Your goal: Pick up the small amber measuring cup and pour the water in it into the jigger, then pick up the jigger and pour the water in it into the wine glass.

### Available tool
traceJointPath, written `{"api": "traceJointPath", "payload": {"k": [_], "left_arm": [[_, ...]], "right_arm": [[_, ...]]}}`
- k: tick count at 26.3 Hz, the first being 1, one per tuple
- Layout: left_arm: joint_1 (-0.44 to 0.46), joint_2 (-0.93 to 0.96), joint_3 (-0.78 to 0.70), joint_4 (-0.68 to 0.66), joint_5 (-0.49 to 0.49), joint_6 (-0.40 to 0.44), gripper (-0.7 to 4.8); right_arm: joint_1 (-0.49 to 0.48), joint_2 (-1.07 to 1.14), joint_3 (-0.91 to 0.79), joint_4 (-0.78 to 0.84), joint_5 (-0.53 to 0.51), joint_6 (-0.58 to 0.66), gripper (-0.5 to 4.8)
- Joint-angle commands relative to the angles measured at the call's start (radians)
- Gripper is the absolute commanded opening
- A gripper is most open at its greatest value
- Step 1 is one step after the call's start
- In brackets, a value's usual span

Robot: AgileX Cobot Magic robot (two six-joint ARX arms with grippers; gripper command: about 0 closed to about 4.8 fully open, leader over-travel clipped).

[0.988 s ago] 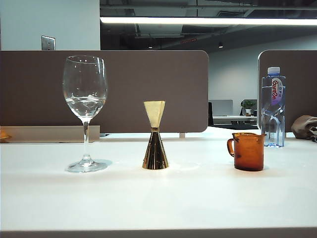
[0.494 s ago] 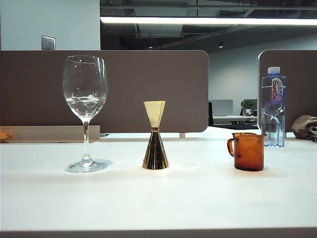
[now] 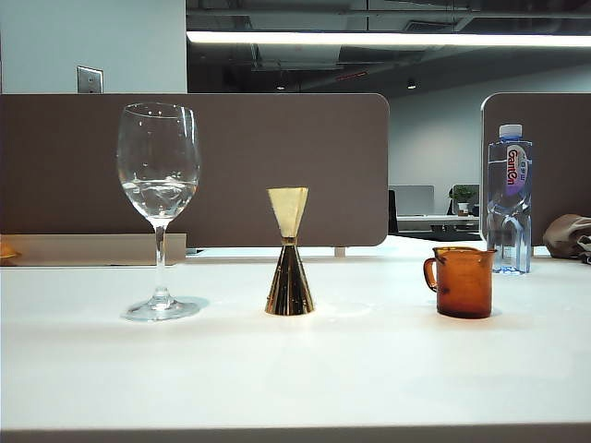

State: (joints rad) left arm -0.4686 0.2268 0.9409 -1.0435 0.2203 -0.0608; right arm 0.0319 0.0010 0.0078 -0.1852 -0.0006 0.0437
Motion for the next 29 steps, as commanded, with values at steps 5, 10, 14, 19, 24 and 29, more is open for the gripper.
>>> {"api": "traceJointPath", "payload": {"k": [5, 10, 14, 19, 24, 29], "left_arm": [[0.0, 0.0, 0.002, 0.01, 0.002, 0.001, -0.02], [0.0, 0.0, 0.002, 0.01, 0.002, 0.001, -0.02], [0.0, 0.0, 0.002, 0.01, 0.002, 0.001, -0.02], [0.001, -0.042, -0.011, 0.07, -0.1, 0.117, -0.02], [0.054, -0.155, -0.154, 0.424, -0.131, 0.243, -0.02], [0.187, -0.22, -0.364, 0.758, -0.121, 0.313, -0.02]], "right_arm": [[0.001, 0.001, -0.005, 0.002, 0.0, 0.001, -0.05], [0.001, 0.001, -0.005, 0.002, 0.0, 0.001, -0.05], [0.001, 0.001, -0.005, 0.002, 0.0, 0.001, -0.05], [0.001, 0.001, -0.005, 0.002, 0.0, 0.001, -0.05], [0.001, 0.001, -0.005, 0.002, 0.001, 0.002, -0.05], [0.0, 0.001, -0.005, 0.002, 0.002, 0.001, -0.05]]}}
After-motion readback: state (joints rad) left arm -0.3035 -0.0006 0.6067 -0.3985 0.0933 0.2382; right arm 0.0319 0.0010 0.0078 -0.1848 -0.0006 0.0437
